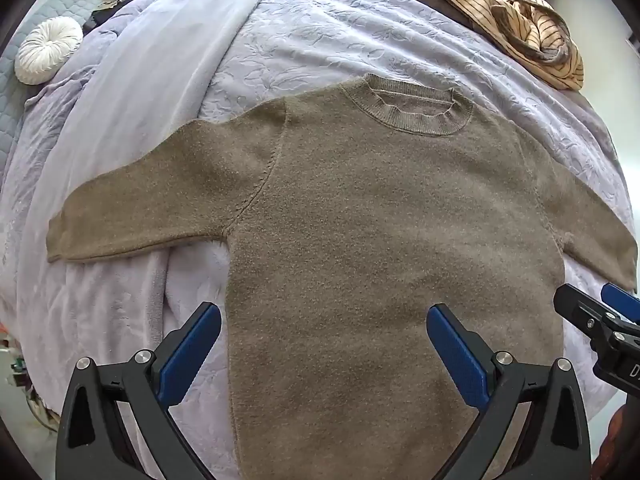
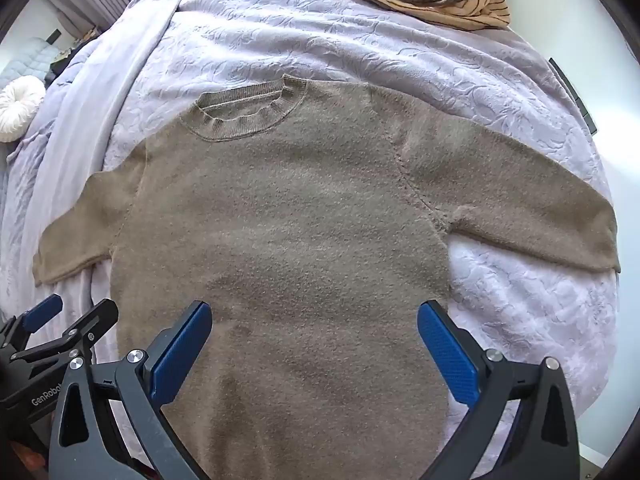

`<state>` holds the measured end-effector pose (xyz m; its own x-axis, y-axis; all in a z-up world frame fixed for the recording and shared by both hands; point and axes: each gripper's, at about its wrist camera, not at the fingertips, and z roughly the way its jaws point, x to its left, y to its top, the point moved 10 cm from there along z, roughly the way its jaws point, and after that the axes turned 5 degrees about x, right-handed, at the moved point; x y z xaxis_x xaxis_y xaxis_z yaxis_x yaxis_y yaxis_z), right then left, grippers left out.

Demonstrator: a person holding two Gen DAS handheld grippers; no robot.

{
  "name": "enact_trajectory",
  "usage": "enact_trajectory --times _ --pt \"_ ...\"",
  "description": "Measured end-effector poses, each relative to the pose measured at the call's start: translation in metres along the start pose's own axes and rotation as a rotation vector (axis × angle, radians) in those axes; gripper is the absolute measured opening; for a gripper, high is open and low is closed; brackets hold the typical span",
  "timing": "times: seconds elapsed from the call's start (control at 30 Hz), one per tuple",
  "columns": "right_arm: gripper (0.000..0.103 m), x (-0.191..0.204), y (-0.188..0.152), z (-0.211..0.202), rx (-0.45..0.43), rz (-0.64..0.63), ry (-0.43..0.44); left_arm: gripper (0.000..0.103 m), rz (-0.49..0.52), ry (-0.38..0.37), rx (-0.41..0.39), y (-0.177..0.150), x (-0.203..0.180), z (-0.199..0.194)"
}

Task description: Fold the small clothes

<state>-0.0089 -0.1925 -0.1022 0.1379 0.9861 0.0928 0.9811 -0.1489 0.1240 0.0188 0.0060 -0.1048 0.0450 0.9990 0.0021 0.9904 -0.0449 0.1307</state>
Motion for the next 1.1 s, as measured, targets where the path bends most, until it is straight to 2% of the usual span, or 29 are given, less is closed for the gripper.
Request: enact_trajectory --times 1.1 --pt "0.103 0.0062 -0.0019 0.0078 0.033 -0.022 -0.023 0.103 -0.015 0.000 0.034 -0.0041 0.0016 0.0075"
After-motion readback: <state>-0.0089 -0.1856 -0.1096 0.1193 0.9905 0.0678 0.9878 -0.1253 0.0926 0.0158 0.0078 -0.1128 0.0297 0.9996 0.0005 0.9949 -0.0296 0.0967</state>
